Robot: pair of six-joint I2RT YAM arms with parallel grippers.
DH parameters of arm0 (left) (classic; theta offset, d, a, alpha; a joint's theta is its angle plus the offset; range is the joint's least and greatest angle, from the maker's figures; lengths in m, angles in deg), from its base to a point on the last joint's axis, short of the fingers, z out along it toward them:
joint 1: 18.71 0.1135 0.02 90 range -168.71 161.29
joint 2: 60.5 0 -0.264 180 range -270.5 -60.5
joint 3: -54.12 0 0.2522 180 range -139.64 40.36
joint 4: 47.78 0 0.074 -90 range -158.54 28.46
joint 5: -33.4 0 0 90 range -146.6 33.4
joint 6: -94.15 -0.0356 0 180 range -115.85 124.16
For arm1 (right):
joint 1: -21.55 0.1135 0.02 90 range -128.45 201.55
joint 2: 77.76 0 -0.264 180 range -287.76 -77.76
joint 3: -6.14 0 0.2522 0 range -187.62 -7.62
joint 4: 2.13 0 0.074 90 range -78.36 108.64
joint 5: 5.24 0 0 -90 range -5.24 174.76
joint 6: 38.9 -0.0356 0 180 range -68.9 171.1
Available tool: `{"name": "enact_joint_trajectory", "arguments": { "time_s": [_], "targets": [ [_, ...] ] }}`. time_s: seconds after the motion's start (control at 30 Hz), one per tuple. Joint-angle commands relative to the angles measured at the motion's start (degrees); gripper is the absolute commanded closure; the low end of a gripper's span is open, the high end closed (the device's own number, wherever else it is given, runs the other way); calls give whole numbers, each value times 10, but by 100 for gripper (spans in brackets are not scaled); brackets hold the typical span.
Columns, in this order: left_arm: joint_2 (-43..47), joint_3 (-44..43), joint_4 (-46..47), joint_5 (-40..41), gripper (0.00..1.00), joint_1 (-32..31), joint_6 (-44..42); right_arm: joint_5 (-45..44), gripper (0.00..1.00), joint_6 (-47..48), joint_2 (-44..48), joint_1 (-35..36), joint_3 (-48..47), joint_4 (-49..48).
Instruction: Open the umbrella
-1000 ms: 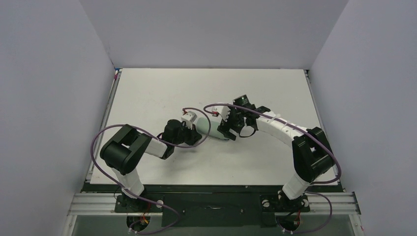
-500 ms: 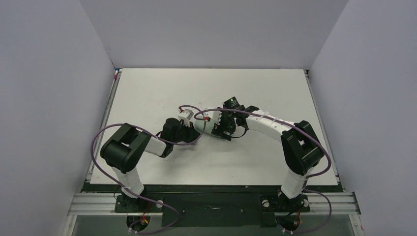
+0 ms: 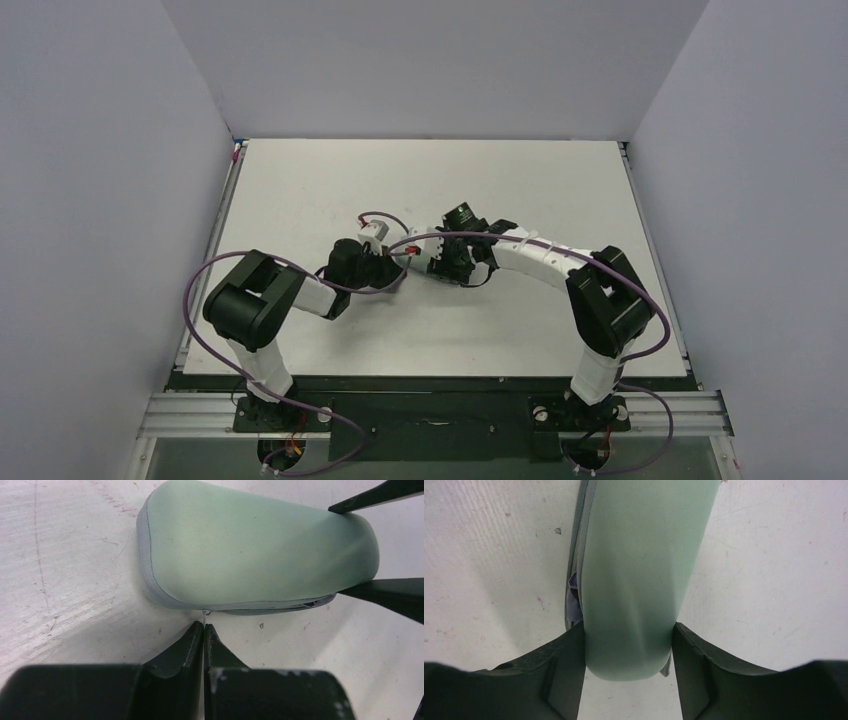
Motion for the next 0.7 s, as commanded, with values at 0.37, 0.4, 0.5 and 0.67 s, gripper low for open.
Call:
{"name": "enact_joint_trajectory", "arguments": {
  "time_s": [0.37, 0.4, 0.5, 0.67],
  "targets": [
    [44, 22, -25, -13, 100, 36, -37, 13, 75, 189, 16, -57, 16, 79],
    [49, 23, -27, -16, 100, 36, -44, 16, 75, 205, 20, -57, 26, 79],
    [54, 18, -45, -18, 100, 34, -67, 37, 75, 303, 38, -54, 44, 79],
    [48, 7, -60, -24, 100, 29, -76, 52, 75, 420, 40, -45, 52, 91]
  ]
}}
